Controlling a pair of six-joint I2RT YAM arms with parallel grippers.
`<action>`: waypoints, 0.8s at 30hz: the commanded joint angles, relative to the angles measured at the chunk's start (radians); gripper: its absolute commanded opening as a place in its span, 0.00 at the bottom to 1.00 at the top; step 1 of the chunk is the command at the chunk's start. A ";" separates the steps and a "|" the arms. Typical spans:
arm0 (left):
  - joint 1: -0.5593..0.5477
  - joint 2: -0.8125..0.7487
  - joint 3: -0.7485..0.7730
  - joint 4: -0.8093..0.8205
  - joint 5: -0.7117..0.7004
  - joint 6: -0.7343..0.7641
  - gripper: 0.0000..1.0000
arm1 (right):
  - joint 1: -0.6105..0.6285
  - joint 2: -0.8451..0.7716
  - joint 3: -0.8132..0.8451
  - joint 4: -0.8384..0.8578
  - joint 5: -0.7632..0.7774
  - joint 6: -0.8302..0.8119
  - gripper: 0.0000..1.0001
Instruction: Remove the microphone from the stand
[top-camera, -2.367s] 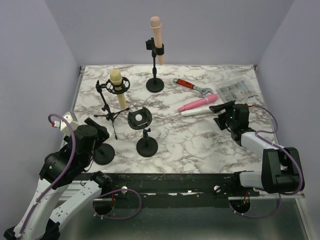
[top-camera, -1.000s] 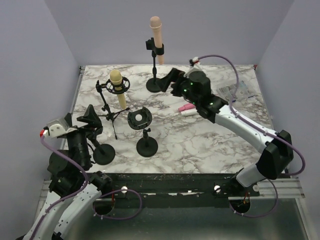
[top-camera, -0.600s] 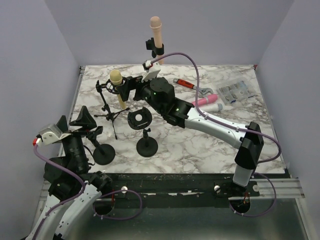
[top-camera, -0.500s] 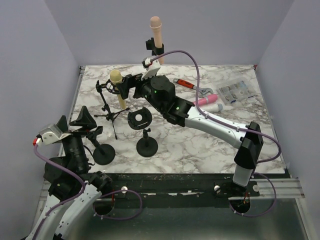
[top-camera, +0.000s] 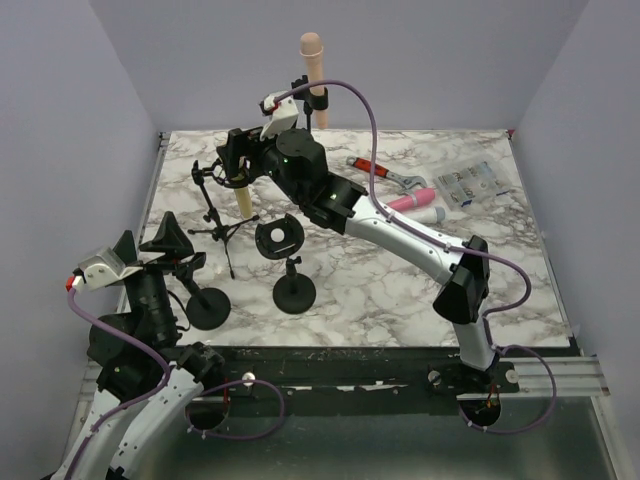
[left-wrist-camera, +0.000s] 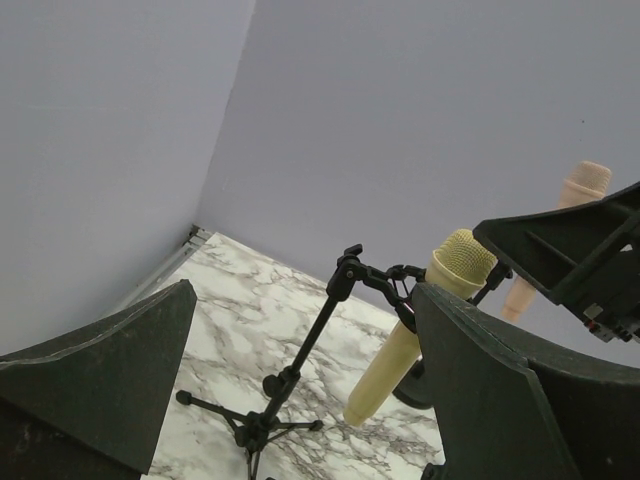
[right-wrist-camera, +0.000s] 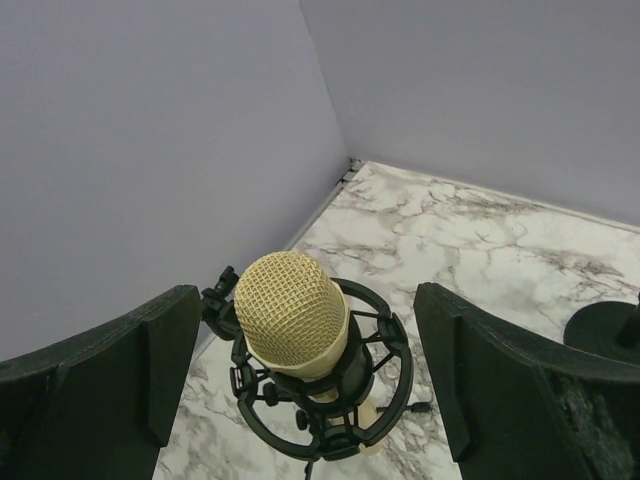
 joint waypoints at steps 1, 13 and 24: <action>0.005 -0.014 0.014 -0.007 0.018 -0.007 0.92 | 0.000 0.073 0.090 -0.094 0.012 -0.031 0.94; 0.007 -0.003 0.017 -0.032 0.023 -0.005 0.92 | 0.002 0.136 0.162 -0.127 0.007 -0.070 0.54; 0.008 0.032 0.015 -0.036 0.025 -0.004 0.92 | 0.018 0.099 0.226 -0.058 -0.028 -0.129 0.27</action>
